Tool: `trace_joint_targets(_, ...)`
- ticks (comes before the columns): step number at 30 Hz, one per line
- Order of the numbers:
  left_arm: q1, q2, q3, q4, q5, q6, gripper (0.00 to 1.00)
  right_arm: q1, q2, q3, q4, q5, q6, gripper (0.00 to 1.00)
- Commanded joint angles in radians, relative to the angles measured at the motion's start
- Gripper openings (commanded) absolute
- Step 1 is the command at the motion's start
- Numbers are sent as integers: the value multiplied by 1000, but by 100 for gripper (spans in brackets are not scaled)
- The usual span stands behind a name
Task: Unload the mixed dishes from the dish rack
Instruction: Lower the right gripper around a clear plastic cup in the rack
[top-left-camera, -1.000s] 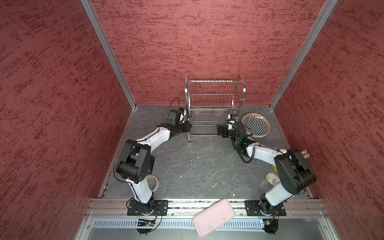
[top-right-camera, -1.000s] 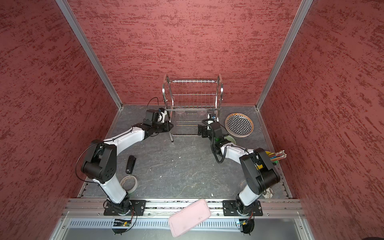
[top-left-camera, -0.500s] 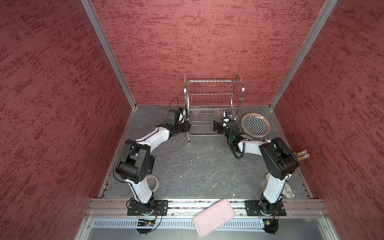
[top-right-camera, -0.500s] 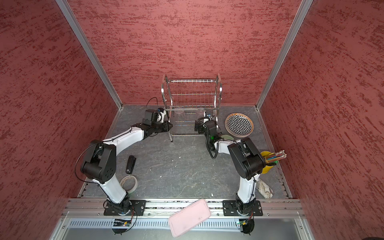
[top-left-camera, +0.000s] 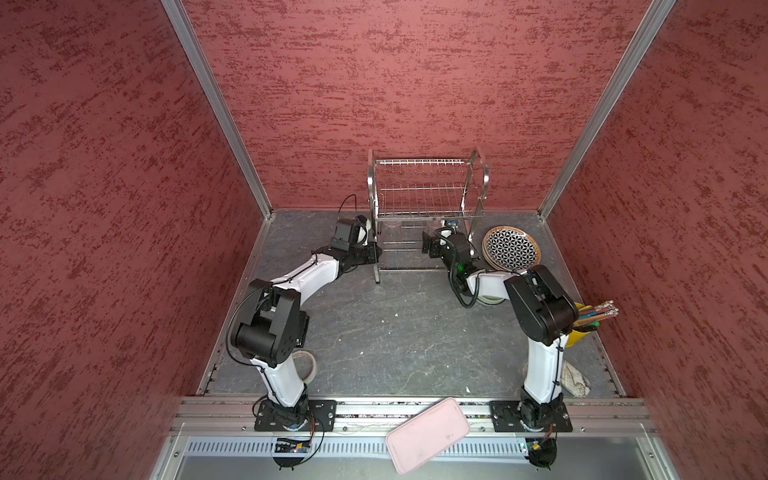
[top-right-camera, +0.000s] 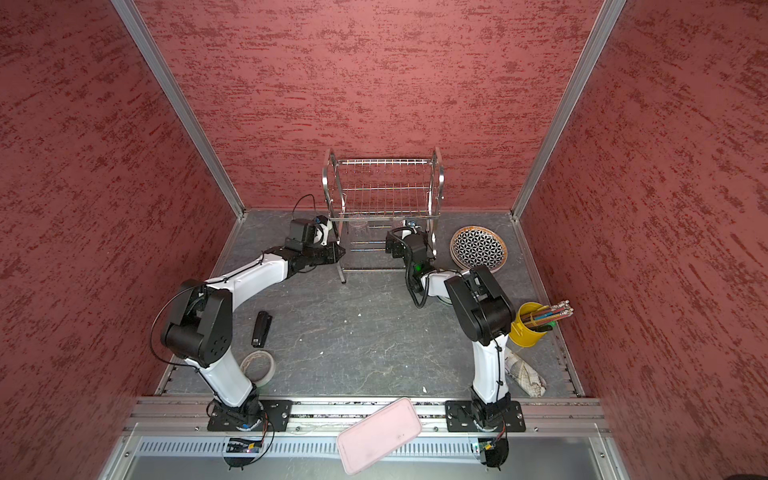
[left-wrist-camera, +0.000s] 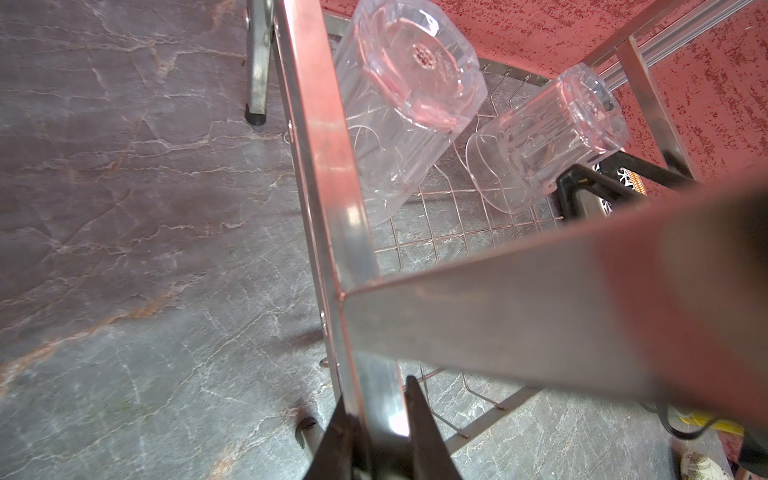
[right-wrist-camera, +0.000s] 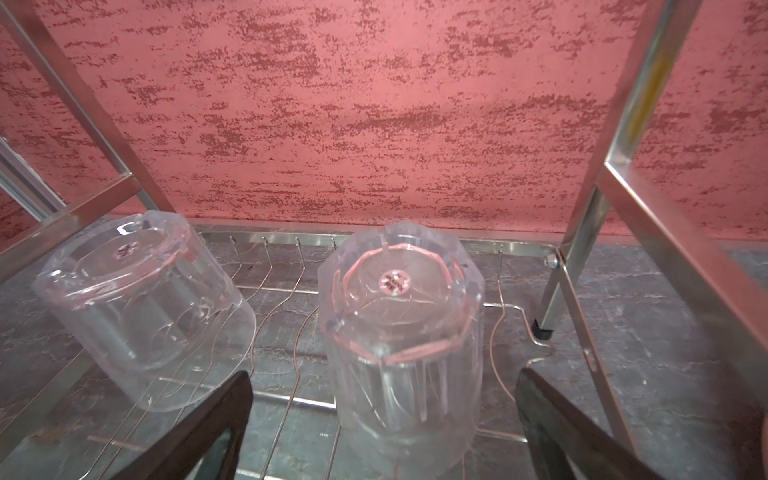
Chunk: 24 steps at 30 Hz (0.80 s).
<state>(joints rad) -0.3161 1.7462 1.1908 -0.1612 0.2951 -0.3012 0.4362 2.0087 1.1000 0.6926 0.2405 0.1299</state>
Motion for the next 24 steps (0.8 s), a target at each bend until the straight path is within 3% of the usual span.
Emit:
trace_joint_targets(1,15,-51,12,8,12,-19,16,2,30,46,-1,42,-19,99)
trace_joint_targets(14,17,-51,24,-1,15,-12,16,0,128,216,-109,107,-29,96)
trace_joint_targets(24,17,-53,18,2,12,-12,17,-3,159,271,-156,98,-23,84)
